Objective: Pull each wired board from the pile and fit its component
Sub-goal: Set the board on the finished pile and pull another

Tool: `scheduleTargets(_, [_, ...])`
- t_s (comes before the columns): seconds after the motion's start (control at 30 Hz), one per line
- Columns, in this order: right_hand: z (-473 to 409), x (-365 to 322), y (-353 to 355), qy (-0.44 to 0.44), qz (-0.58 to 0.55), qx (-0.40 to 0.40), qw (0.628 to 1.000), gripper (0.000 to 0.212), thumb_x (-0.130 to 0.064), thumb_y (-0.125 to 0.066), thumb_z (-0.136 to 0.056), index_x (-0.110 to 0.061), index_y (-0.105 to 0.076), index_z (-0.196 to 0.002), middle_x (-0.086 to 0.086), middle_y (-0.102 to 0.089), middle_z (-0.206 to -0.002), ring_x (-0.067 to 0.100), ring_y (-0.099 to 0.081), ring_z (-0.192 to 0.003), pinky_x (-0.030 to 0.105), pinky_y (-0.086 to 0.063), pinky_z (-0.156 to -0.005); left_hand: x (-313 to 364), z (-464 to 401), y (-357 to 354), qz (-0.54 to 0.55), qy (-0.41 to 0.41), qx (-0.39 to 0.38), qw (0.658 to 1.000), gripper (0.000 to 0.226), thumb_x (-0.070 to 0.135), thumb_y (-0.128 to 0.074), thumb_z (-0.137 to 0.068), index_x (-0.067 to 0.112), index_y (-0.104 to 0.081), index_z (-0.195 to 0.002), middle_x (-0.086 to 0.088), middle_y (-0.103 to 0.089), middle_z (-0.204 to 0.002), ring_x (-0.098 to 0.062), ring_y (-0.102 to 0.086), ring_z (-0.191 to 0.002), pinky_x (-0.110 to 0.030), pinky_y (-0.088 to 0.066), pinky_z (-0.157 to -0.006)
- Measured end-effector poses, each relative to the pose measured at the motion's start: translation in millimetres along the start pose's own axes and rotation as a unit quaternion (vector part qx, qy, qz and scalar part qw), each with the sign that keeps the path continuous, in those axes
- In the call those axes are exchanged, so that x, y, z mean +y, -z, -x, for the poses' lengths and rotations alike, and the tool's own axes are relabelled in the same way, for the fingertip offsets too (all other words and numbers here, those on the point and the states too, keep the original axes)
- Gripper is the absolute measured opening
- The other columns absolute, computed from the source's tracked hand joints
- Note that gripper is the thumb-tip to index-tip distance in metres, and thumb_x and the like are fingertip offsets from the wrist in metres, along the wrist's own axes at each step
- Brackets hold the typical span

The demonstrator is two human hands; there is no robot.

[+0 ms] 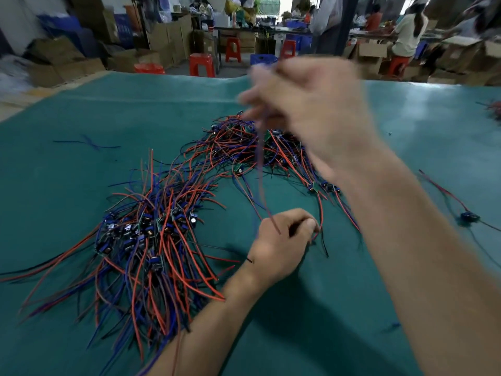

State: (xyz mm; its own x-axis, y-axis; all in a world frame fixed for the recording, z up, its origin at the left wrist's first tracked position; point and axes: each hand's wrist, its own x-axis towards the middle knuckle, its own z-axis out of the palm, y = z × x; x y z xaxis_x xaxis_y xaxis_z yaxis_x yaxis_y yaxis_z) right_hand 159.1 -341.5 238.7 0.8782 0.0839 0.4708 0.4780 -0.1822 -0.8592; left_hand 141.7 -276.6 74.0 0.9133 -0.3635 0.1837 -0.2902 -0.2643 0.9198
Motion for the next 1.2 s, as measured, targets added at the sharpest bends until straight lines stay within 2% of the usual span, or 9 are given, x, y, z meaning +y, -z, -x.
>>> scheduleTargets(0.1, [-15,14,-16,-0.096,0.228,-0.18,0.952,0.051,-0.056,-0.063,-0.093,-0.006,-0.074,-0.098,0.006,-0.078,-0.089,0.018,-0.076,-0.074,0.037,-0.064,-0.067,1,-2,3,0.002,0.01,0.06,0.998,0.015,0.017,-0.056,-0.099,0.013,-0.068,-0.089,-0.001,-0.069,-0.074,-0.012,-0.061,-0.069,-0.023,-0.046,-0.069])
scheduleTargets(0.23, [-20,73,33,-0.148,0.481,-0.094,0.859,0.011,-0.021,-0.066,-0.084,-0.022,-0.073,-0.092,0.007,-0.074,-0.1,0.026,-0.069,-0.095,0.038,-0.056,-0.092,3,-3,3,-0.013,0.015,0.077,0.997,0.01,0.016,-0.059,-0.098,0.012,-0.067,-0.093,-0.002,-0.069,-0.079,-0.013,-0.056,-0.07,-0.024,-0.043,-0.07])
scheduleTargets(0.33, [7,119,63,-0.258,0.536,-0.109,0.796,0.027,-0.016,-0.071,-0.08,-0.024,-0.071,-0.106,0.007,-0.07,-0.11,0.029,-0.065,-0.104,0.034,-0.054,-0.091,2,-4,3,-0.036,0.006,0.087,0.996,0.007,0.013,-0.06,-0.096,0.014,-0.066,-0.092,0.007,-0.062,-0.073,-0.005,-0.052,-0.066,-0.016,-0.038,-0.065])
scheduleTargets(0.53, [37,141,87,-0.249,0.413,0.038,0.875,0.013,-0.016,-0.082,-0.074,-0.023,-0.072,-0.08,-0.005,-0.07,-0.079,0.021,-0.066,-0.082,0.03,-0.053,-0.077,-2,-6,2,-0.002,0.032,0.111,0.993,0.005,0.012,-0.061,-0.094,0.015,-0.066,-0.095,0.008,-0.061,-0.069,-0.002,-0.055,-0.064,-0.015,-0.044,-0.067])
scheduleTargets(0.63, [57,120,91,-0.258,0.061,0.188,0.946,0.015,0.004,-0.066,-0.078,-0.009,-0.072,-0.073,0.001,-0.067,-0.062,0.017,-0.059,-0.056,0.025,-0.052,-0.055,-6,-8,0,0.03,0.038,0.102,0.994,0.005,0.016,-0.059,-0.098,0.016,-0.064,-0.096,-0.002,-0.071,-0.078,-0.018,-0.067,-0.074,-0.032,-0.052,-0.073])
scheduleTargets(0.73, [82,110,83,-0.27,-0.162,0.18,0.932,0.021,0.015,-0.062,-0.079,-0.004,-0.068,-0.087,0.008,-0.067,-0.068,0.02,-0.066,-0.059,0.026,-0.057,-0.056,-4,-6,-1,0.096,0.038,0.062,0.993,0.02,0.034,-0.054,-0.1,0.018,-0.065,-0.096,-0.004,-0.075,-0.081,-0.013,-0.066,-0.065,-0.028,-0.047,-0.06])
scheduleTargets(0.83, [94,113,64,-0.273,-0.179,0.132,0.936,0.033,0.015,-0.065,-0.078,-0.005,-0.068,-0.105,0.004,-0.068,-0.078,0.018,-0.069,-0.073,0.027,-0.06,-0.066,-4,-6,0,0.073,0.011,0.018,0.997,0.035,0.046,-0.05,-0.094,0.017,-0.069,-0.096,-0.003,-0.076,-0.084,-0.016,-0.066,-0.068,-0.029,-0.048,-0.063])
scheduleTargets(1.0, [96,116,54,-0.275,-0.19,0.116,0.935,0.016,-0.001,-0.075,-0.07,-0.008,-0.078,-0.083,0.007,-0.071,-0.086,0.011,-0.058,-0.067,0.02,-0.044,-0.055,-9,-7,0,0.114,0.023,0.023,0.993,0.019,0.009,-0.053,-0.103,0.005,-0.068,-0.093,0.001,-0.067,-0.061,-0.009,-0.053,-0.05,-0.019,-0.044,-0.049])
scheduleTargets(1.2, [97,117,57,-0.274,-0.197,0.119,0.934,0.014,-0.019,-0.081,-0.063,-0.011,-0.076,-0.073,0.005,-0.069,-0.08,0.009,-0.055,-0.058,0.019,-0.04,-0.049,-5,-4,0,0.086,0.015,-0.008,0.996,0.031,0.033,-0.052,-0.095,0.009,-0.068,-0.084,0.002,-0.057,-0.051,-0.014,-0.048,-0.046,-0.025,-0.039,-0.052])
